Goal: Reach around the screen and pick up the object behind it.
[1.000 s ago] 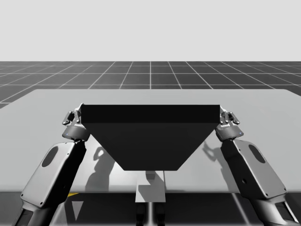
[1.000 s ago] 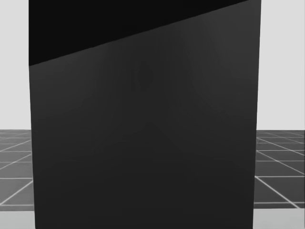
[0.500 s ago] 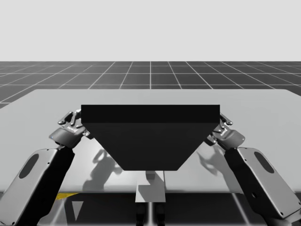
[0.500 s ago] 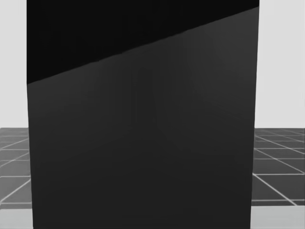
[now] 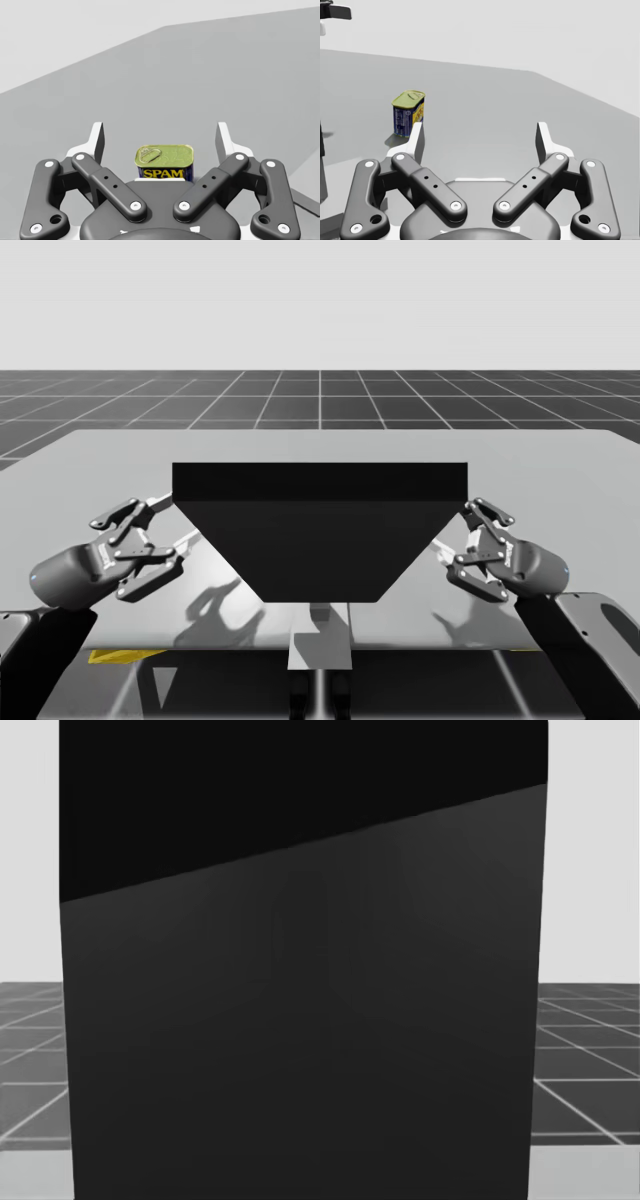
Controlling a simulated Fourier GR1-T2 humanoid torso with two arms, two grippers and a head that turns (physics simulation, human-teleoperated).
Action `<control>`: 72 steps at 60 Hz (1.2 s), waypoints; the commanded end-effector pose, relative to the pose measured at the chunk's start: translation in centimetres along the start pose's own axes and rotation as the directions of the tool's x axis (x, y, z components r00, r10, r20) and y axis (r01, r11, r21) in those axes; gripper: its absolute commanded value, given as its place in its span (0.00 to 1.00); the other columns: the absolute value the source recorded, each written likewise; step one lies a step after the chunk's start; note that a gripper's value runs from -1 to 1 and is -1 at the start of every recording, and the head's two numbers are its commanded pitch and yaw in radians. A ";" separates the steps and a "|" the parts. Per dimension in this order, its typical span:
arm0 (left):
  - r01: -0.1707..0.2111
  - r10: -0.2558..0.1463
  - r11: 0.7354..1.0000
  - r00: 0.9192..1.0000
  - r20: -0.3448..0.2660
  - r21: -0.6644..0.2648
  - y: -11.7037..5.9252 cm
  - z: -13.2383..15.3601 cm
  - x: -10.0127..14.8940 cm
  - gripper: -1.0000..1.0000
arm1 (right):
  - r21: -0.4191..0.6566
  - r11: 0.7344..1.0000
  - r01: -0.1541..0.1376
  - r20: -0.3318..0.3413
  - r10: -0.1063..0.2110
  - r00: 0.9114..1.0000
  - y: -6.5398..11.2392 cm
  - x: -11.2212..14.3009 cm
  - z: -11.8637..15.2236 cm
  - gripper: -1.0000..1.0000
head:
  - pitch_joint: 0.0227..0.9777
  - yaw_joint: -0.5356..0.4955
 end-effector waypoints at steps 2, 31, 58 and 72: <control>0.007 -0.009 0.997 0.999 -0.038 -0.073 -1.1 1.0 -1.2 0.00 | 0.121 0.993 -0.008 -0.014 0.009 1.000 1.2 -0.3 1.3 0.00 | 0.08 0.50; -0.026 0.016 0.997 0.989 -0.146 -0.067 1.8 -2.7 -6.2 0.00 | 0.145 0.989 -0.039 -0.012 0.041 0.999 1.5 -1.2 1.1 0.00 | 0.09 0.54; -0.038 0.016 0.994 0.979 -0.203 -0.103 2.4 -9.0 -9.3 0.00 | 0.148 0.987 -0.063 -0.024 0.068 0.997 1.6 -2.0 0.9 0.00 | 0.11 0.53; -0.047 0.011 0.988 0.972 -0.235 -0.148 1.4 -11.3 -10.0 0.00 | 0.154 0.985 -0.076 -0.030 0.082 0.996 1.7 -2.3 0.6 0.00 | 0.13 0.53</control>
